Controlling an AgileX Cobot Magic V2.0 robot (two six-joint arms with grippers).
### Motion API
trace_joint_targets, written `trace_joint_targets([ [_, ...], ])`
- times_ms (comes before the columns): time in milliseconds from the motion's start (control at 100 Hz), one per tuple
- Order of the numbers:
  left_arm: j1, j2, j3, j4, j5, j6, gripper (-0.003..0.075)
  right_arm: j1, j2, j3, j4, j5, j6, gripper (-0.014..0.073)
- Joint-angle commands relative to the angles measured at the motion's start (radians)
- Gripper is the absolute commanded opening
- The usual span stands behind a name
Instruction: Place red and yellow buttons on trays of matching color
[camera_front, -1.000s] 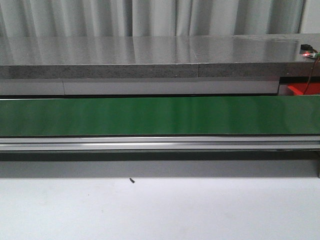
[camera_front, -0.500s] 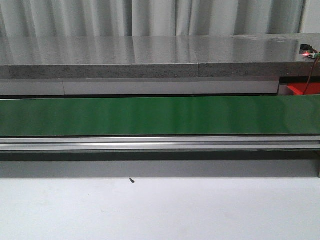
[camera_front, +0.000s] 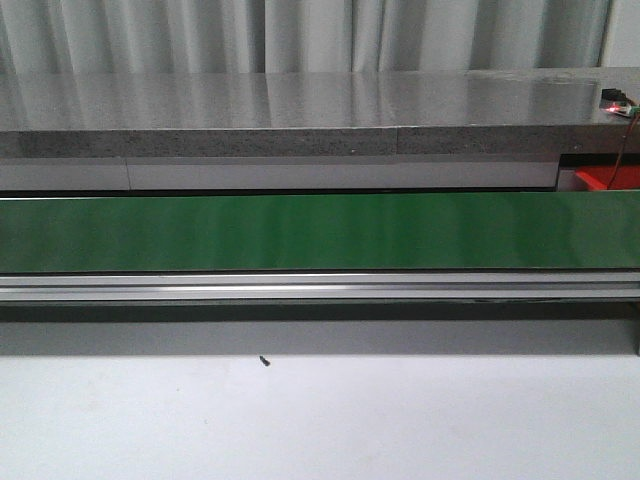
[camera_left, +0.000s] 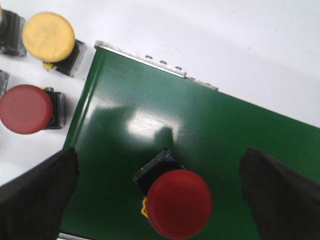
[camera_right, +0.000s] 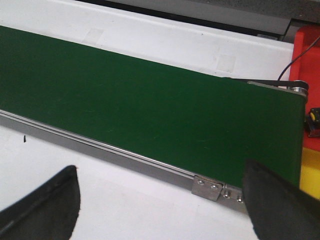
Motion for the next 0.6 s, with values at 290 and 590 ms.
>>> trace_joint_targets([
  [290, 0.200, -0.099, -0.022, 0.073, -0.003, 0.000, 0.0642, -0.001, -0.007, -0.027, 0.038, -0.056, -0.001, 0.0646],
  [590, 0.362, -0.048, -0.013, 0.079, -0.034, 0.000, 0.0642, -0.001, -0.007, -0.027, 0.038, -0.056, -0.001, 0.0646],
])
